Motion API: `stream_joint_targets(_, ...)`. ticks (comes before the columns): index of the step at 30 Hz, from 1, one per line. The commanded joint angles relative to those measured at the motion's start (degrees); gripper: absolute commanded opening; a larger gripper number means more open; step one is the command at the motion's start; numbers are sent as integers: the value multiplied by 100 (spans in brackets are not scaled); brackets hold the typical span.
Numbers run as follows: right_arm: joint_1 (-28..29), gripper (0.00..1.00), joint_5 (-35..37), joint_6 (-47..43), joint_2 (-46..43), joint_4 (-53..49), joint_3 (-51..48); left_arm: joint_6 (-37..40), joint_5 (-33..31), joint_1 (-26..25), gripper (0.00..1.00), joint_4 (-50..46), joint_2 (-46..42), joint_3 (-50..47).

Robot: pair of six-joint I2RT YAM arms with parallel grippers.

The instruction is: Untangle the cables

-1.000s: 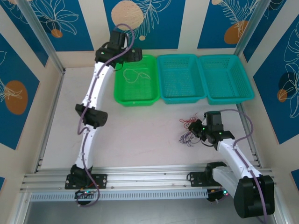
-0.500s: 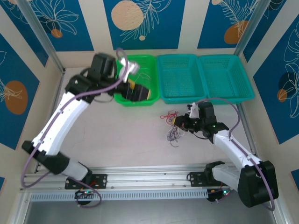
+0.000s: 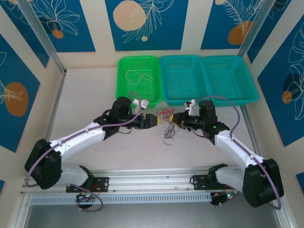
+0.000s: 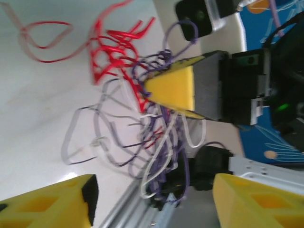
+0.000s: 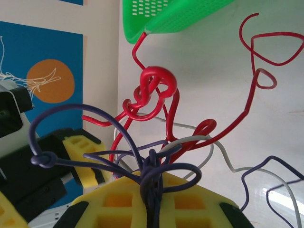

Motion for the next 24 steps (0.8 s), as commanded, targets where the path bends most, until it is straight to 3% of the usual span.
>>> stream_joint_targets(1,37,0,-188,277,-47,206,42,-344,446,-193,57,1221,251,38)
stream_joint_targets(8,37,0,-117,520,-138,275,15,15,135,-293,58,570,499,108)
stream_joint_targets(12,39,0,-82,603,-219,301,42,-185,151,-304,55,965,601,-149)
stream_joint_targets(16,28,0,-4,666,-276,237,77,-397,356,-361,36,1536,699,-280)
stream_joint_targets(19,20,0,66,737,-288,215,82,-425,335,-398,26,1600,714,-296)
stream_joint_targets(23,17,0,115,766,-281,207,71,-493,270,-411,1,1683,672,-367)
stream_joint_targets(24,19,0,136,766,-289,191,66,-489,248,-409,0,1673,649,-368)
